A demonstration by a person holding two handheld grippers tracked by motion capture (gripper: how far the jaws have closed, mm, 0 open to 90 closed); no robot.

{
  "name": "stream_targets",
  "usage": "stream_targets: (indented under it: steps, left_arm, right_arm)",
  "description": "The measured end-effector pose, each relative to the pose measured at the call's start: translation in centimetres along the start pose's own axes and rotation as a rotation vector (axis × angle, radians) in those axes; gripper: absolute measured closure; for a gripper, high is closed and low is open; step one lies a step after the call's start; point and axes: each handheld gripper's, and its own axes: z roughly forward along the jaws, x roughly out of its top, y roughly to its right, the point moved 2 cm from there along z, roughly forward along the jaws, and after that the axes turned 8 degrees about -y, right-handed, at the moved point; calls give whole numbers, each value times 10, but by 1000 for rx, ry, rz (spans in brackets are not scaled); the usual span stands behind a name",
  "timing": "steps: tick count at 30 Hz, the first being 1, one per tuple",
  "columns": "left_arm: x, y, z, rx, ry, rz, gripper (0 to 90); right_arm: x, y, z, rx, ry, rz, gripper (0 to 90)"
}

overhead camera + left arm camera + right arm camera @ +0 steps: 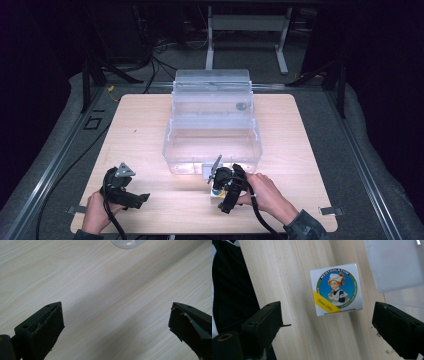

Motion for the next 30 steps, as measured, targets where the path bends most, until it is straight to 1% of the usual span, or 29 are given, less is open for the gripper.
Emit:
stream_targets:
  steps: [2,3,5,6,9,11,13,16,17,20,24,25,27,28,29,30]
  left_arm:
    - [0,0,0,1,0,-1,0]
    - [0,0,0,0,0,0,0]
    - [0,0,0,0,-1,0,0]
    - [0,0,0,1,3,-2,1]
    - [-1,0,0,-1,-3,-4,1]
    - [-1,0,1,-1,-5,-4,0]
    - [0,0,1,0,-4,-4,1]
    - [-1,0,1,-1,-5,-4,0]
    - [0,0,1,-2,-6,2,0]
    - [-1,0,2,-2,-10,3,1]
    - [-1,0,3,-2,-14,2,0]
    - [-1,0,3,-2,-15,3,1]
    - [-1,0,3,-5,-20,6,1]
    - [-1,0,3,-5,-20,6,0]
    - [-1,0,3,-6,-20,6,0]
    - [-1,0,3,-7,-21,6,1]
  right_arm:
    - [3,-1,1,3,-5,-9,131]
    - [5,-1,2,7,-5,-20,142]
    - [7,-2,4,8,-10,-20,149]
    - [10,-1,5,6,-25,-27,182]
    - [12,1,7,0,-26,-35,221]
    - [13,2,7,1,-29,-31,230]
    - [15,3,9,3,-33,-35,260]
    - [18,4,10,-5,-35,-43,292]
    - [19,4,10,-9,-39,-44,300]
    - [23,6,13,-4,-51,-57,318]
    - [28,6,16,-2,-80,-75,343]
    - [29,6,16,-7,-98,-86,350]
    - [30,6,18,2,-103,-90,367]
    - [31,5,17,1,-114,-93,368]
    - [32,5,18,0,-111,-93,374]
    - [33,5,18,1,-120,-101,379]
